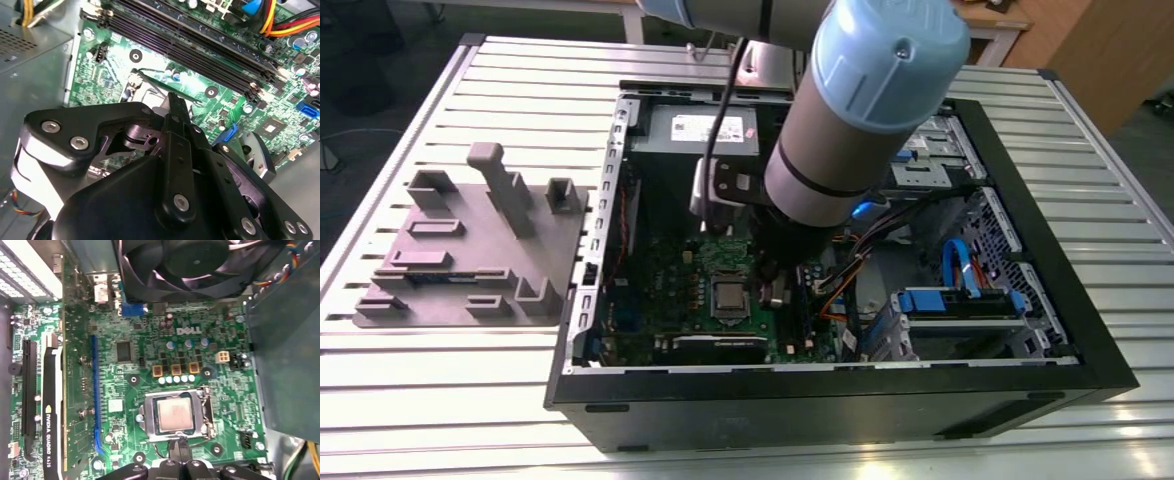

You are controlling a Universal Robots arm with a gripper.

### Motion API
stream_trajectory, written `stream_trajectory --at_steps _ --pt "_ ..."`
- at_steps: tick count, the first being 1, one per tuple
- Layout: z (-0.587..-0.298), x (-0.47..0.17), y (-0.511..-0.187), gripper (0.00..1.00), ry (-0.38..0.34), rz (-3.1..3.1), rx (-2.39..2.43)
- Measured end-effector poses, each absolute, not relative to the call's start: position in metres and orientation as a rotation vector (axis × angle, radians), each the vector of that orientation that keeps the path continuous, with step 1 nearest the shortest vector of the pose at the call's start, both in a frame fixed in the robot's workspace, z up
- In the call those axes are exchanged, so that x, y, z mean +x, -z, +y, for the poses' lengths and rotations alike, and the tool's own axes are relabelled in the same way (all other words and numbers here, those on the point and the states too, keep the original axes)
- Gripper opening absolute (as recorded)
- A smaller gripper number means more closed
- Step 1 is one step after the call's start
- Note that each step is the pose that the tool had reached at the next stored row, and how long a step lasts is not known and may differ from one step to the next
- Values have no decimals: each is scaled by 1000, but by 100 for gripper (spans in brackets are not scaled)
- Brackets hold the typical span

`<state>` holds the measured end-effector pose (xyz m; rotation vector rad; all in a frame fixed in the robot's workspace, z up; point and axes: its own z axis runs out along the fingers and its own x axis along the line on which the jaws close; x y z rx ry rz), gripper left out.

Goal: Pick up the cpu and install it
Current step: 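Install the first cpu locking lever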

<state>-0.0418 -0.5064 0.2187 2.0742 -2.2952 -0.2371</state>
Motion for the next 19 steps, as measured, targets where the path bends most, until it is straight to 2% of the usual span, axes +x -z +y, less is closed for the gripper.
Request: stream_trajectory --at_steps 19 --pt "-509 -43 -211 10 217 -2231 2125"
